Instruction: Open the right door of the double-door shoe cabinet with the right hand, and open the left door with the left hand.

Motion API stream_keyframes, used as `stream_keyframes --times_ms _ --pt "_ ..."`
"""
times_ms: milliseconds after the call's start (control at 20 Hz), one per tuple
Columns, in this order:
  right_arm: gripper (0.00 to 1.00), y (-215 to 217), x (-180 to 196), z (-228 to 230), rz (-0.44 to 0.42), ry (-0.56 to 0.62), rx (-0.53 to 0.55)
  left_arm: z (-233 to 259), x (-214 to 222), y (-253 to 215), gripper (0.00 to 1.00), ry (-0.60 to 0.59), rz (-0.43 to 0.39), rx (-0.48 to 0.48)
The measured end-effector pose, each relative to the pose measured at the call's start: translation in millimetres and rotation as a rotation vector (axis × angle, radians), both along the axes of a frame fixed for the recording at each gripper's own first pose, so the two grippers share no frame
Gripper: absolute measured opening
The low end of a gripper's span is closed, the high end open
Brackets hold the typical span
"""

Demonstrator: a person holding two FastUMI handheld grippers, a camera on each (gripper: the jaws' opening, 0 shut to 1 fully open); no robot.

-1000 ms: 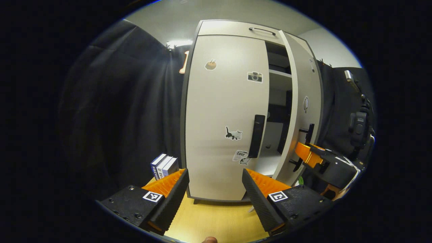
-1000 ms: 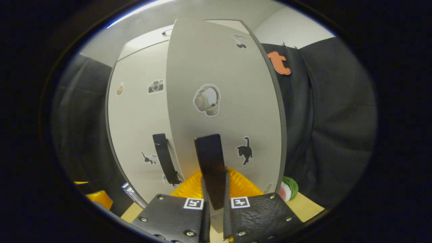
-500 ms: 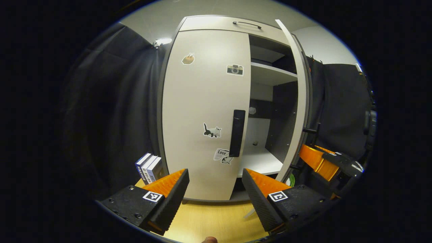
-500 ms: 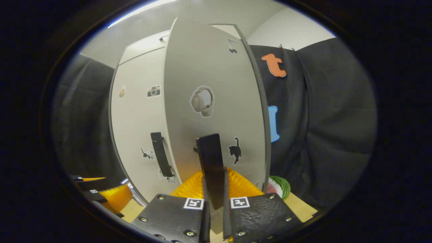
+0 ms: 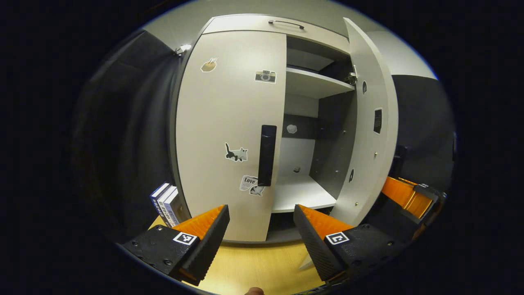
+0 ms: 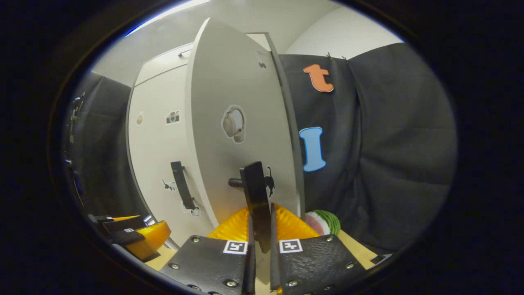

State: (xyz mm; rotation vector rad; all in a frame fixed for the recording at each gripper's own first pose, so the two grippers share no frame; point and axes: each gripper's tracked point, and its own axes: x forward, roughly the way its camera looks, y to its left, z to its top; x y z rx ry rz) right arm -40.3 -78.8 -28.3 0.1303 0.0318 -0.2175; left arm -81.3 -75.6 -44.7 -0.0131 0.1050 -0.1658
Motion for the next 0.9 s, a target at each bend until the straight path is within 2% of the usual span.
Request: stream_keyframes --times_ms 350,400,450,500,550,900 --pt "0.14 -40.8 -17.5 3.6 -0.041 -0.019 0.072 -5.2 4.9 -31.9 0.99 0.015 -0.046 -0.032" --pt "0.16 -51.7 -31.1 4.5 -0.089 -0.018 0.048 -5.9 4.5 -37.2 0.99 0.019 -0.053 -0.032" --pt "0.08 -74.2 -16.4 1.8 -0.12 -0.038 0.033 -6.8 4.0 -43.0 0.99 0.021 -0.061 -0.03" --pt "0.01 -82.4 -18.1 1.4 -0.1 -0.018 0.043 -7.1 3.4 -47.9 0.98 0.02 -0.07 -0.029" --pt "0.01 -89.2 -20.3 4.2 -0.077 -0.027 0.069 -7.1 2.9 -52.5 0.98 0.019 -0.077 -0.026" --pt "0.01 -108.3 -16.3 2.8 0.04 -0.006 0.067 -9.3 4.4 -73.0 0.99 0.024 -0.098 -0.014"
